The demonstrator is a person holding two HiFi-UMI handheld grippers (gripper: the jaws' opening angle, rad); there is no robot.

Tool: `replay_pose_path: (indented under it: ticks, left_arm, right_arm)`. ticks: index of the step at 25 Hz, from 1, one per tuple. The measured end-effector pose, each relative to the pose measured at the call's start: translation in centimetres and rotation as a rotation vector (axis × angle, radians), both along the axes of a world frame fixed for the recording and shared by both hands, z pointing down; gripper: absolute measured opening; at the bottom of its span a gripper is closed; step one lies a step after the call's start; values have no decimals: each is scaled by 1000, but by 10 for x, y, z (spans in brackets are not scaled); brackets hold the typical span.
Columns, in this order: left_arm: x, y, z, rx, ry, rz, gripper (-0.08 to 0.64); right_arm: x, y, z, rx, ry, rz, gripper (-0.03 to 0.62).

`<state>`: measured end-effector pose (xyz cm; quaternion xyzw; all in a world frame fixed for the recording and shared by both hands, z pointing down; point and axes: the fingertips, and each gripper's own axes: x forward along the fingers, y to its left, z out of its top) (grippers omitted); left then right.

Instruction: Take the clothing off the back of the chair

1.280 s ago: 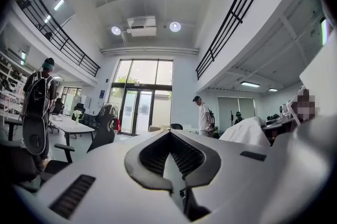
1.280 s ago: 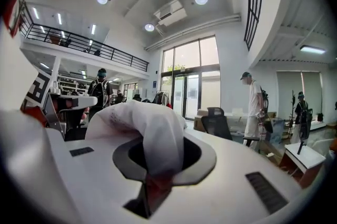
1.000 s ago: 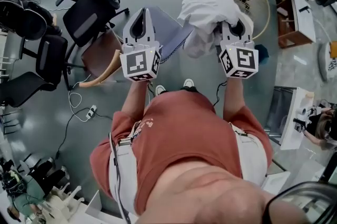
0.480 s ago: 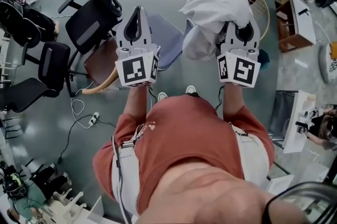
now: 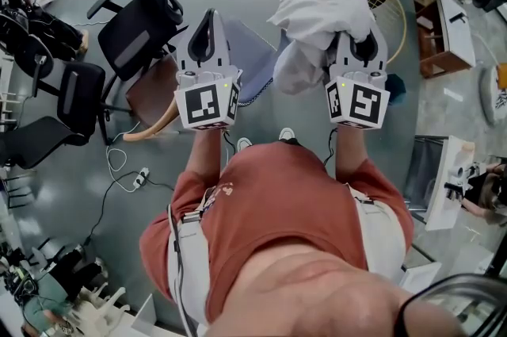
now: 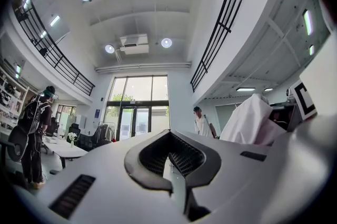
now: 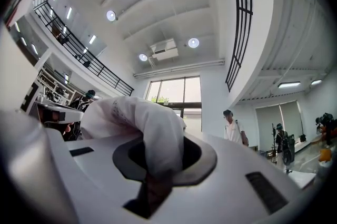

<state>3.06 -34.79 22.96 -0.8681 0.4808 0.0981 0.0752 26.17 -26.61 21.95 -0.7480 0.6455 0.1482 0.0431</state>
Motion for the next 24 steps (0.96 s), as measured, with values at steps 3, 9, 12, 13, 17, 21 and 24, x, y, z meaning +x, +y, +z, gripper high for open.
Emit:
replay_pose_path:
  ticks: [3, 9, 12, 13, 17, 21, 24]
  left_arm:
    - [3, 0, 1, 0, -3, 4, 14]
    - [8, 3, 0, -1, 3, 16, 14]
    - [10, 4, 1, -7, 4, 21, 14]
    - [11, 4, 2, -10, 4, 23, 14]
    - [12, 4, 3, -13, 4, 24, 14]
    - [12, 6, 5, -16, 5, 24, 14]
    - [12, 9, 6, -17, 3, 24, 14]
  right_arm:
    - [1, 0, 2, -4, 1, 4, 66]
    - [4, 3, 0, -19, 17, 12, 65]
    - [6, 5, 1, -23, 19, 14, 66]
    - [7, 5, 2, -24, 18, 15, 66]
    - [8, 5, 4, -22, 6, 17, 66]
    - [7, 7, 5, -29, 12, 14, 66]
    - [6, 10, 7, -30, 10, 8, 66]
